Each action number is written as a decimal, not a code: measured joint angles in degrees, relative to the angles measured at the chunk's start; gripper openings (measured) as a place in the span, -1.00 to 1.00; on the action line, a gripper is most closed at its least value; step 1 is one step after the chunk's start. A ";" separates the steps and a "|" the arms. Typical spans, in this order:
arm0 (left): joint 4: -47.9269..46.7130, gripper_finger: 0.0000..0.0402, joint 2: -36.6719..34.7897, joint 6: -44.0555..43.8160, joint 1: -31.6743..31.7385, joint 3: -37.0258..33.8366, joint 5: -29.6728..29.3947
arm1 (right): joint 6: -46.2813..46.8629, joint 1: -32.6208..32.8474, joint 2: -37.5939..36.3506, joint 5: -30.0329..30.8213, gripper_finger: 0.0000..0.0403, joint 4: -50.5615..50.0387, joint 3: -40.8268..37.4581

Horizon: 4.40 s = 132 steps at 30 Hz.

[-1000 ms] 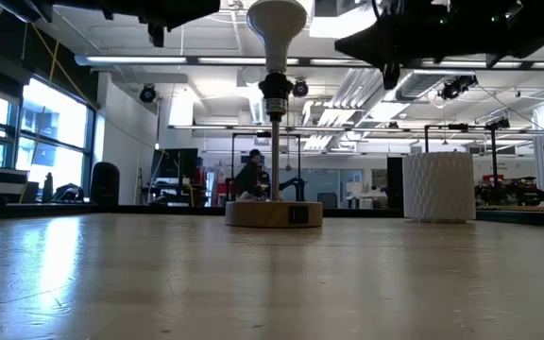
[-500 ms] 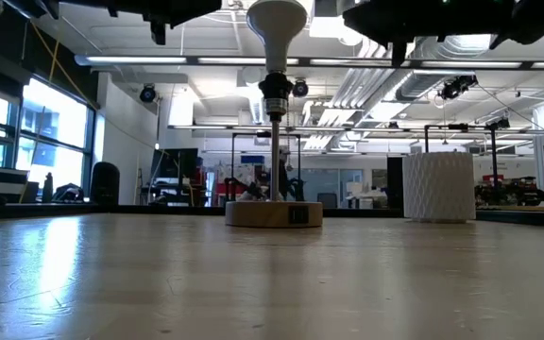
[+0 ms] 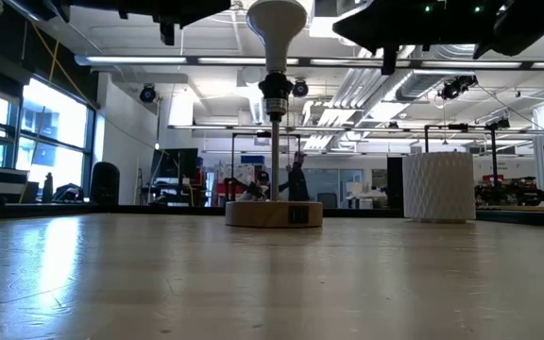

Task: Screw lightbulb
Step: Insert the white lightbulb into the desk lamp

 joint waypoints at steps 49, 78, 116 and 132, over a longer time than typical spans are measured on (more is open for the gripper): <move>16.27 -1.00 6.03 15.12 5.36 0.20 -5.28 | -12.77 11.39 4.96 17.36 -1.00 -10.25 11.04; -2.38 -1.00 -1.65 11.56 1.64 0.17 -12.62 | 2.05 -3.27 9.46 -12.66 0.38 -25.67 13.15; -2.48 -1.00 1.74 8.85 1.77 0.13 -10.83 | -10.06 -1.18 24.42 -8.98 -0.27 -28.64 33.53; -7.88 -1.00 2.05 7.41 0.09 0.15 -10.52 | -4.76 2.91 9.77 2.90 -0.29 -12.42 11.25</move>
